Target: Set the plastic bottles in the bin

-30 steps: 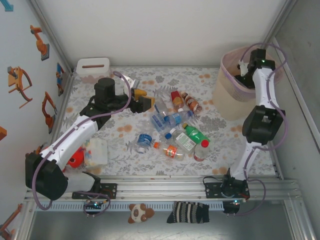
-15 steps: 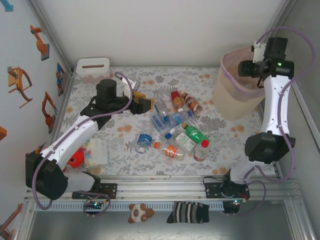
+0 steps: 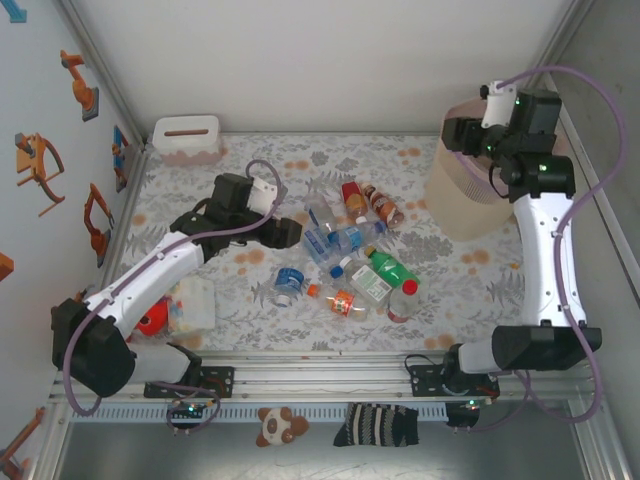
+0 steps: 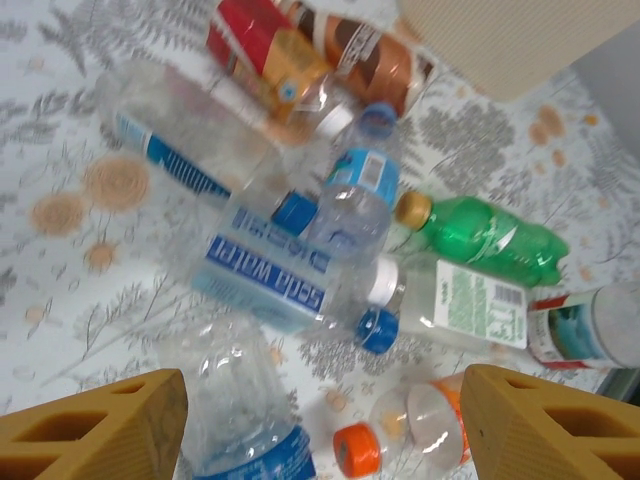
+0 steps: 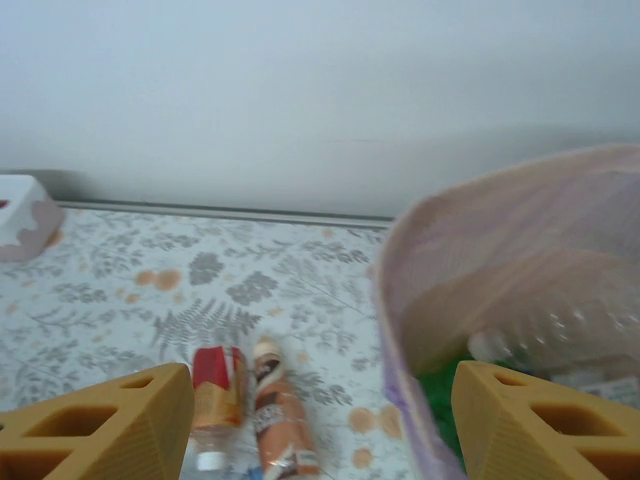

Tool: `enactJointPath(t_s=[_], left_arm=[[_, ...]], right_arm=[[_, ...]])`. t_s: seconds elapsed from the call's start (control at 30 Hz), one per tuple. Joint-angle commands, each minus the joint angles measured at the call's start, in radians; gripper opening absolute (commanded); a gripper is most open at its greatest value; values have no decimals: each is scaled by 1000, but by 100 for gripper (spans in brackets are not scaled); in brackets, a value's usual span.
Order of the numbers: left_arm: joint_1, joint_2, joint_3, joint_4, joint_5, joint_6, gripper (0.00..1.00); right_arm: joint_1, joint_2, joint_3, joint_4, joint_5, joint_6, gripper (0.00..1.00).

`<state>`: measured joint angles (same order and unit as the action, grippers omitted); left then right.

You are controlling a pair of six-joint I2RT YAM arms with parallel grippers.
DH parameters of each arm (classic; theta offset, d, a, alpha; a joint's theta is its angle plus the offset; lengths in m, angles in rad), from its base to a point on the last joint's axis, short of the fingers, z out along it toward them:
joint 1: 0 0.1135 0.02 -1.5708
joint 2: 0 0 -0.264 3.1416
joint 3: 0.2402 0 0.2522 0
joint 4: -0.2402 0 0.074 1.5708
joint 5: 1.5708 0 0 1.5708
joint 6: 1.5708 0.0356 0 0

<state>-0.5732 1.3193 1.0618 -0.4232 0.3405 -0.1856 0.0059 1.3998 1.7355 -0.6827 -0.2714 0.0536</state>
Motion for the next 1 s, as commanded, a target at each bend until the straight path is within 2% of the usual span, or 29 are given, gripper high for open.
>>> enactJointPath(t_s=[0.0,0.27,0.47,0.67,0.97], left_arm=[[-22,11,-27,-114,-71,-57,71],[-70,44,-81,-202,-95,-188,72],[-153,29,-162,-218,-109,-306,71],[-237,20,-249,-212,-194,-432,65],[-264,81,-271,-161,-242,-438,55]], right_arm=[[40,-23,-25,81,-18,37,67],[97,-30,-82,155,-31,58,67],[110,-21,-101,183,-47,62,67],[119,-12,-105,187,-58,63,67],[131,-7,-113,197,-66,61,68]])
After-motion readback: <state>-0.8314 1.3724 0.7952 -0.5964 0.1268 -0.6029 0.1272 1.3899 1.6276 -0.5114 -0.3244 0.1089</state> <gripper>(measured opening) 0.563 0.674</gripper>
